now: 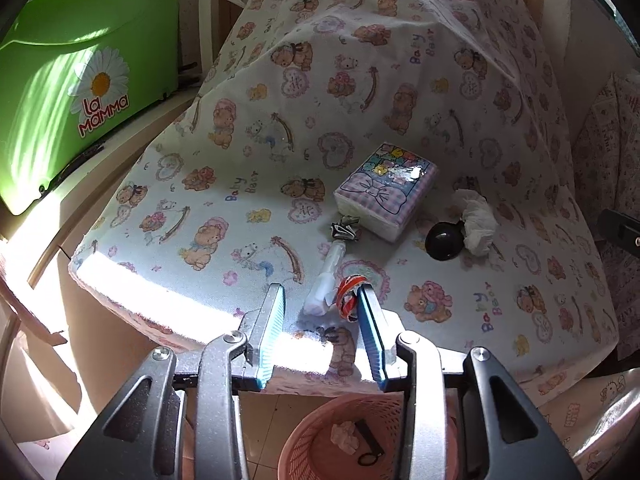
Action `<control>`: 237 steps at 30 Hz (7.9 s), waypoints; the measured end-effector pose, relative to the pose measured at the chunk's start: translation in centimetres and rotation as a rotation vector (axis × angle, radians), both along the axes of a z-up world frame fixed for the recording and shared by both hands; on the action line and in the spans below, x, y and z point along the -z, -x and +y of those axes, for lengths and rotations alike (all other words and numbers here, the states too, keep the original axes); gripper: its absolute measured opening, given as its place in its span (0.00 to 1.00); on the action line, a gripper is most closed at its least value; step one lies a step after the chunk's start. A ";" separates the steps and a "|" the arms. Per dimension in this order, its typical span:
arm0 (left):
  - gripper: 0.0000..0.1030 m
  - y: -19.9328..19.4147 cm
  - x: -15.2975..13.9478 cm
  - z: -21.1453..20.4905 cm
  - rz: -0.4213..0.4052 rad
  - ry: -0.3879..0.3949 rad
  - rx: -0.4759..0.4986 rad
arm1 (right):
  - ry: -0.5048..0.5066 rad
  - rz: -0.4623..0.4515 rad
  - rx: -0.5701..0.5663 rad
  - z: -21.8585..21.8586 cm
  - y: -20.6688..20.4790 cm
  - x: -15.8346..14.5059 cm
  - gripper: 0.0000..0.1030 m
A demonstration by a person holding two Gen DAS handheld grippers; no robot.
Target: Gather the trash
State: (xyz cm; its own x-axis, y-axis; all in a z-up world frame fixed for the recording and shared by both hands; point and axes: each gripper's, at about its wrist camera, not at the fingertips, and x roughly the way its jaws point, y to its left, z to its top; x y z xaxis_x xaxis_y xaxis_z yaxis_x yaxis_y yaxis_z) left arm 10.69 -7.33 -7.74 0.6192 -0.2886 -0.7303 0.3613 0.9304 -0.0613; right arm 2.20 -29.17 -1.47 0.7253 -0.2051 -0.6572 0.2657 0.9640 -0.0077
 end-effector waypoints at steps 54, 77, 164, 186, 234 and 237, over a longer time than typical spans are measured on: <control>0.12 -4.2 0.6 0.9 0.039 -0.002 -0.024 | 0.013 0.054 -0.025 0.5 -0.1 0.8 0.78; 0.12 1.9 -2.5 2.2 0.188 0.021 0.064 | -0.114 0.068 -0.135 1.7 -1.9 1.6 0.76; 0.12 5.4 12.7 -1.6 0.678 -0.157 0.153 | -0.129 0.418 -0.362 11.2 3.9 11.9 0.02; 0.14 5.6 21.3 -0.7 0.778 -0.241 0.093 | -0.148 0.524 -0.084 9.5 3.1 23.6 0.02; 0.15 3.4 9.5 2.8 0.567 -0.063 -0.018 | -0.099 0.295 -0.002 8.5 3.8 16.9 0.54; 0.15 3.2 6.7 3.5 0.468 -0.032 -0.027 | -0.055 0.210 -0.005 9.0 4.4 14.1 0.56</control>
